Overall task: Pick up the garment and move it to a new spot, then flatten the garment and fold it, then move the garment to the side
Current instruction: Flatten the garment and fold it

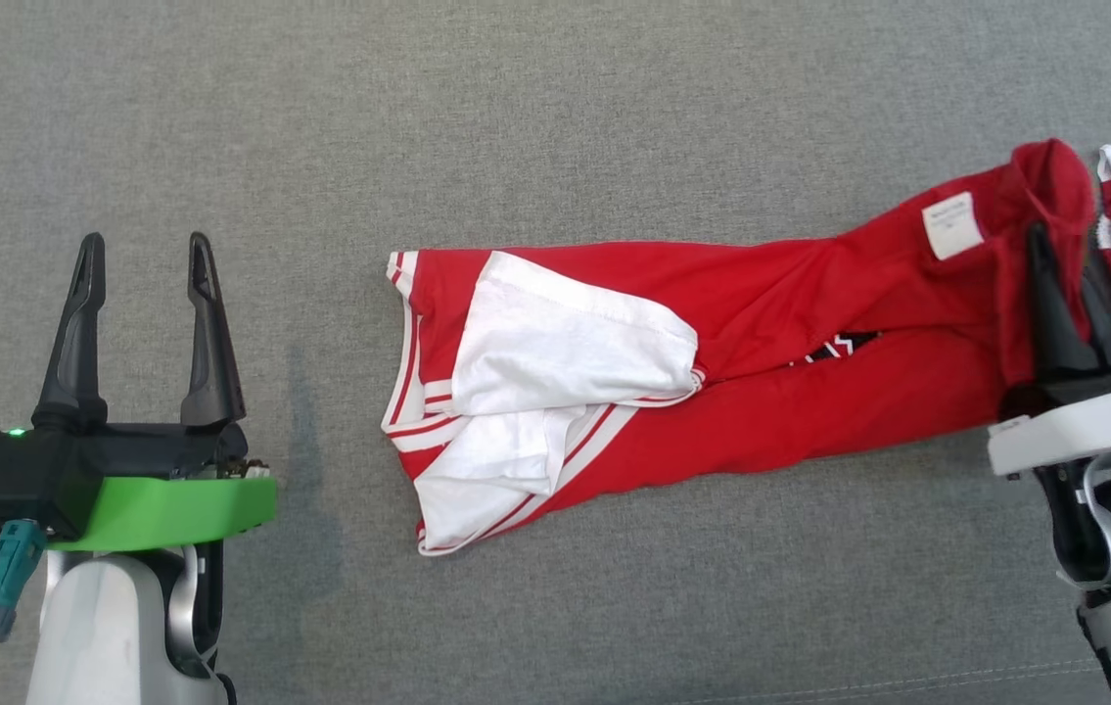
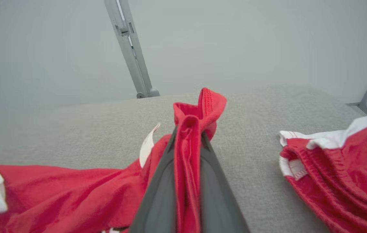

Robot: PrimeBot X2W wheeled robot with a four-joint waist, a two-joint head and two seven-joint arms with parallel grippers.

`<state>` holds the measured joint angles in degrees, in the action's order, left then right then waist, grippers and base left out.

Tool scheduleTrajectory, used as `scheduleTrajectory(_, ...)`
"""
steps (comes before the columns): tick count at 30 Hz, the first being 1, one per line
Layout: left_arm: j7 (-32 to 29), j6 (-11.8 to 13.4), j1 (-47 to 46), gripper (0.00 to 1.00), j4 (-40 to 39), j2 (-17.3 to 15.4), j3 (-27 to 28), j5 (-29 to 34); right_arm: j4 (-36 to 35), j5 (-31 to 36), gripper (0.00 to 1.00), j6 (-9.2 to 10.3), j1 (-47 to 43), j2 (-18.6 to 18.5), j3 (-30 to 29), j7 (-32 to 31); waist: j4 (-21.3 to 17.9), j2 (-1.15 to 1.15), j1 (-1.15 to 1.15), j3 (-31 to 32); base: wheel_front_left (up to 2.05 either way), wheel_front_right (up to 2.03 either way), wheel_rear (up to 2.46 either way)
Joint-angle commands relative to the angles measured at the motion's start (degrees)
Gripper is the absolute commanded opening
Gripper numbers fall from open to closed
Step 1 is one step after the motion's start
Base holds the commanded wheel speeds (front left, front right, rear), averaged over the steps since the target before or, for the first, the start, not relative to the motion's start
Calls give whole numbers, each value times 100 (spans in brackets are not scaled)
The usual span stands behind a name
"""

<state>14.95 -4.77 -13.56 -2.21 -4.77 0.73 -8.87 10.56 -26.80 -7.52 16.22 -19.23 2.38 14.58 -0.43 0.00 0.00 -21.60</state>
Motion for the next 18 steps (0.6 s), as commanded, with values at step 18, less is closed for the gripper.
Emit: scheduleTrajectory(18, 15, -81, -124, 100, 114, 103, -203, -6, -726, 199, 0, 5, 958, 1498, 2902, -698, 453, 0, 0, 62, 0, 0, 0)
